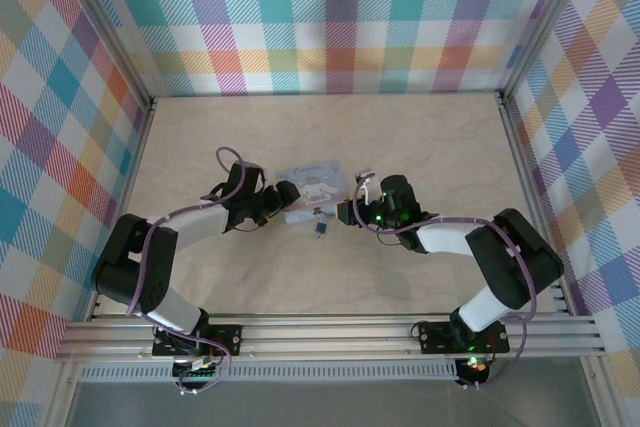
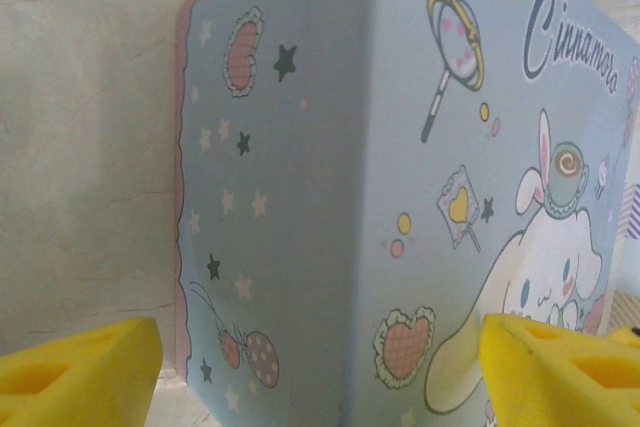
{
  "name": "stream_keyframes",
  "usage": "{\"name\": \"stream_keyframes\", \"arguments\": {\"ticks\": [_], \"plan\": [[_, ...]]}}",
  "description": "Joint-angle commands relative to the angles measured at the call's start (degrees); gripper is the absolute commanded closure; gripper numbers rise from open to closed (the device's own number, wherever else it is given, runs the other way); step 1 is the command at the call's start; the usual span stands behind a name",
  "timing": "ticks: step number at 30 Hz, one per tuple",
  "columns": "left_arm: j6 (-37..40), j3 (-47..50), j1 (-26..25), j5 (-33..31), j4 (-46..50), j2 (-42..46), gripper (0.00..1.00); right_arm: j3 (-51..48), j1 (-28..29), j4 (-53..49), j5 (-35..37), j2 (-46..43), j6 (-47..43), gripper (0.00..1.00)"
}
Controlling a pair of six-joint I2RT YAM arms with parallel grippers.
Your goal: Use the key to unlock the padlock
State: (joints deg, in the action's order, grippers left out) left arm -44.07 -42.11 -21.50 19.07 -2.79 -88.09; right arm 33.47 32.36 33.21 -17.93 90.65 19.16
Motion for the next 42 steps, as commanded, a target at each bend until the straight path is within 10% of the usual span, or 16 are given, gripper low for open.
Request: {"name": "stream_keyframes", "arguments": {"ticks": [1, 19, 37, 42], "plan": [[0.2, 1.8, -0.6, -0.8, 6.2, 1.6, 0.19, 2.3, -1.2, 0.5, -3.2, 2.6, -1.1, 0.57], [-0.6, 1.3, -1.5, -2.3, 8.7, 6.5, 0.18, -0.1, -3.2, 1.2, -1.1, -0.1, -2.6, 0.52], [4.7, -6.7, -1.4, -8.9, 21.1, 16.0, 0.15, -10.0, -3.7, -15.0, 9.7, -28.8, -6.2, 0.00], [5.5, -7.3, -1.4, -7.3, 21.1, 19.0, 0.16, -11.1, -3.7, -15.3, 11.1, -31.7, -1.2, 0.00]]}}
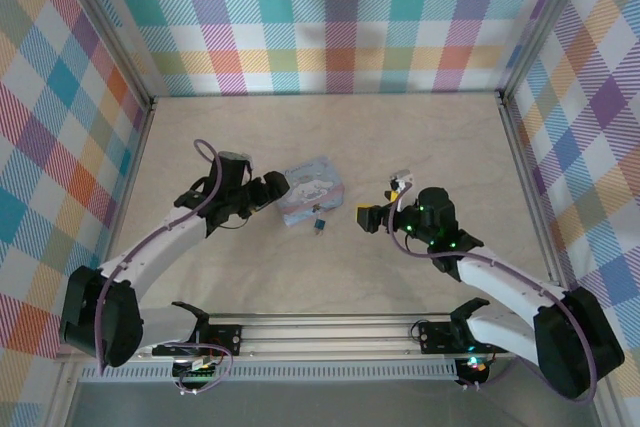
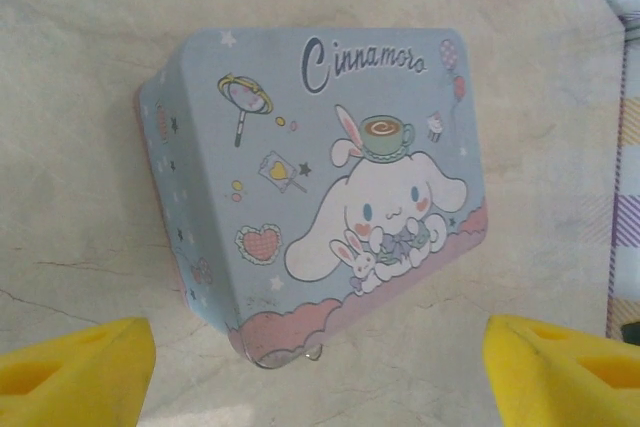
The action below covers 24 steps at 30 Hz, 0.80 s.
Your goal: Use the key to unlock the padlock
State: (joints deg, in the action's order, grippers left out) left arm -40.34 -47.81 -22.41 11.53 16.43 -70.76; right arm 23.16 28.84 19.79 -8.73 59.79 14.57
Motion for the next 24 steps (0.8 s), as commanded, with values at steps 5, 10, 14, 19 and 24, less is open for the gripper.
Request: {"name": "stream_keyframes", "arguments": {"ticks": [5, 10, 14, 19, 24], "plan": [[1.5, -2.6, -0.7, 3.5, 0.5, 2.1, 0.18, -1.0, -0.3, 0.0, -4.0, 0.5, 5.4, 0.00], [0.1, -3.6, -1.2, 7.3, -3.2, 0.3, 0.20, -2.2, -0.2, 5.6, -10.1, 4.7, 8.3, 0.00], [-0.3, -4.9, -1.6, 9.5, -4.6, -2.1, 0.21, -2.5, 0.0, 9.8, -13.5, 9.7, 9.5, 0.01], [-0.5, -6.8, -2.3, 11.7, -6.3, -6.1, 0.22, -1.9, 1.4, 13.5, -13.9, 15.5, 9.8, 0.05], [-0.1, -9.2, -2.8, 13.2, -8.0, -10.6, 0.22, -1.7, 2.7, 15.9, -13.4, 19.5, 10.7, 0.06]]}}
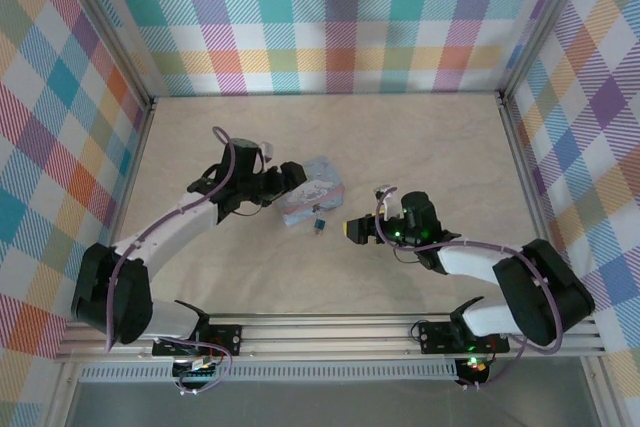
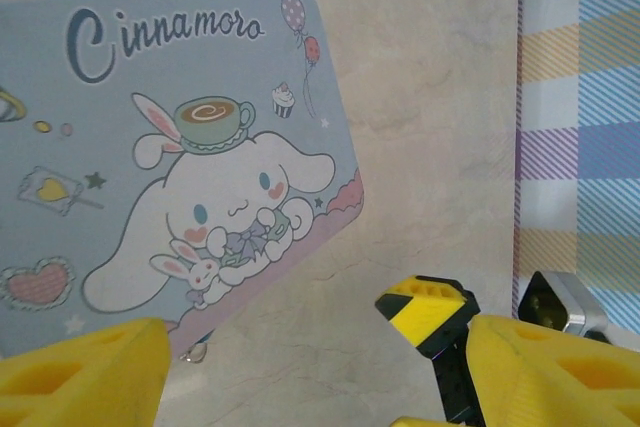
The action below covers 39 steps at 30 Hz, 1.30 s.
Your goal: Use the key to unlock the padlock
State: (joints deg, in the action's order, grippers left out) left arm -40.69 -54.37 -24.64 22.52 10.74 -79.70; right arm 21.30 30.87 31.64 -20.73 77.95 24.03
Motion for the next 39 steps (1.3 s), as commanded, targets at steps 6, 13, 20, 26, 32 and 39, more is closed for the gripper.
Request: {"name": "stream_keyframes", "arguments": {"ticks": [6, 13, 20, 26, 32, 39], "plan": [[1.6, -6.3, -0.8, 3.3, -2.5, -7.0, 0.23, 0.7, 2.1, 7.6, -0.4, 6.0, 2.6, 0.07], [2.4, -9.0, -0.8, 4.6, -3.3, -12.7, 0.22, 2.5, 3.4, 9.1, -0.4, 10.4, 2.9, 0.07], [2.7, -10.7, -0.8, 6.1, -3.5, -17.5, 0.22, 2.5, 3.4, 9.9, -0.4, 11.7, 2.7, 0.06], [2.8, -10.8, -0.8, 6.8, -3.4, -19.6, 0.22, 3.3, 3.4, 8.2, -0.2, 11.7, 1.5, 0.05], [2.9, -10.1, -0.8, 6.8, -3.1, -20.6, 0.22, 3.7, 3.4, 7.5, -0.3, 11.7, 1.0, 0.05], [2.9, -9.4, -0.9, 6.4, -3.0, -19.6, 0.22, 4.0, 3.4, 8.6, -1.2, 12.7, 1.2, 0.06]]}}
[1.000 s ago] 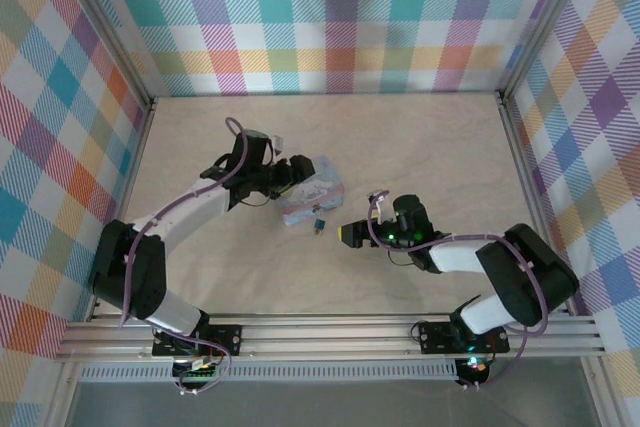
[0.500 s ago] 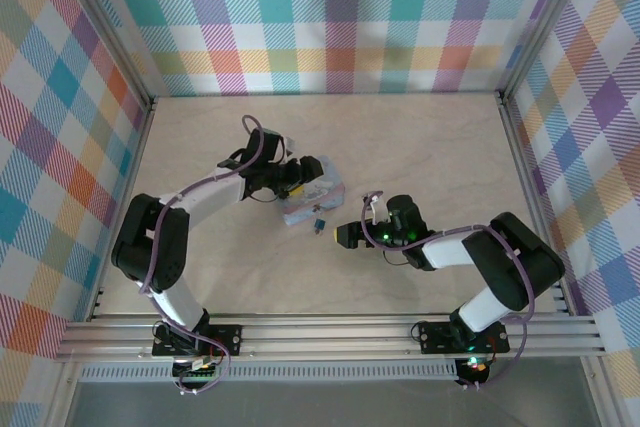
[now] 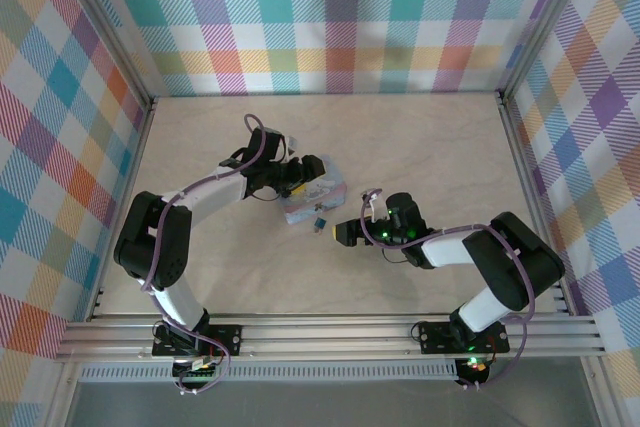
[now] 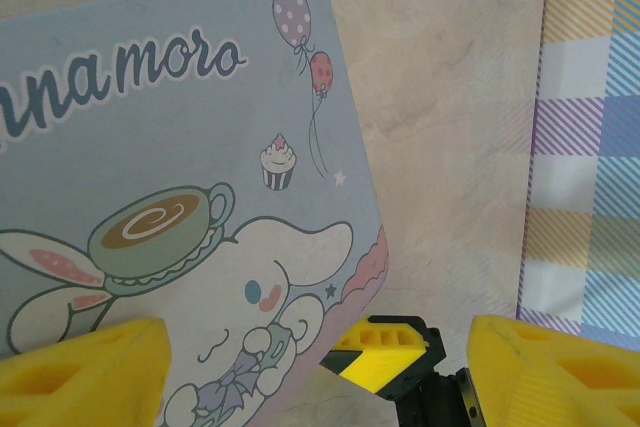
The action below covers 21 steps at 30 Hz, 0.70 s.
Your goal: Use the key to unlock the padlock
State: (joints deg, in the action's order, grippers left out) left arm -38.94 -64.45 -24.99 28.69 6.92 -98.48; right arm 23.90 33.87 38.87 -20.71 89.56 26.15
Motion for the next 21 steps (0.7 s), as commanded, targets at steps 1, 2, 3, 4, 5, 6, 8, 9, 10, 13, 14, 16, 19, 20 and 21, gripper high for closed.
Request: {"name": "stream_keyframes", "arguments": {"ticks": [1, 2, 3, 4, 5, 6, 8, 9, 10, 13, 14, 16, 19, 20, 21], "plan": [[1.1, 0.8, -0.6, 0.3, 0.9, -0.8, 0.22, 1.7, 0.4, 1.5, -1.6, 1.7, -0.8, 0.07], [1.1, 1.0, -0.6, 0.3, 0.9, -0.7, 0.22, 1.9, 0.3, 1.8, -2.1, 2.3, -0.8, 0.08], [1.0, 1.1, -0.6, 0.2, 0.7, -0.6, 0.22, 2.4, 0.3, 2.1, -2.9, 2.9, -0.8, 0.10], [1.0, 1.3, -0.6, 0.2, 0.6, -0.4, 0.22, 2.8, 0.3, 2.5, -3.5, 3.7, -0.7, 0.11], [0.9, 1.4, -0.6, 0.2, 0.6, -0.4, 0.22, 3.2, 0.3, 2.8, -3.9, 4.4, -0.5, 0.13], [0.9, 1.4, -0.6, 0.2, 0.6, -0.3, 0.22, 3.5, 0.3, 3.4, -4.4, 5.1, -0.5, 0.14], [0.9, 1.5, -0.6, 0.3, 0.6, -0.3, 0.22, 4.3, 0.3, 4.5, -5.3, 6.5, -0.3, 0.15], [0.9, 1.5, -0.6, 0.3, 0.6, -0.3, 0.22, 4.7, 0.3, 5.3, -5.8, 7.3, -0.1, 0.17], [0.9, 1.5, -0.6, 0.3, 0.6, -0.3, 0.22, 5.3, 0.3, 6.0, -6.4, 8.2, 0.2, 0.18], [0.7, 1.6, -0.7, 0.2, 0.5, -0.2, 0.22, 7.2, 0.3, 7.7, -8.2, 11.2, 1.3, 0.22], [0.7, 1.6, -0.7, 0.2, 0.5, -0.2, 0.22, 7.7, 0.3, 8.5, -8.7, 12.1, 1.7, 0.23], [0.7, 1.7, -0.8, 0.1, 0.4, -0.2, 0.22, 8.8, 0.4, 9.1, -9.2, 13.6, 2.0, 0.26], [0.6, 1.9, -0.8, 0.0, 0.3, -0.2, 0.22, 10.1, 0.3, 8.9, -10.1, 14.5, 1.4, 0.27], [0.5, 1.9, -0.8, 0.0, 0.2, -0.2, 0.22, 10.5, 0.3, 8.9, -10.5, 14.9, 1.2, 0.27], [0.4, 2.0, -0.8, -0.1, 0.2, -0.3, 0.22, 11.0, 0.3, 8.7, -11.1, 15.3, 1.2, 0.28]]}}
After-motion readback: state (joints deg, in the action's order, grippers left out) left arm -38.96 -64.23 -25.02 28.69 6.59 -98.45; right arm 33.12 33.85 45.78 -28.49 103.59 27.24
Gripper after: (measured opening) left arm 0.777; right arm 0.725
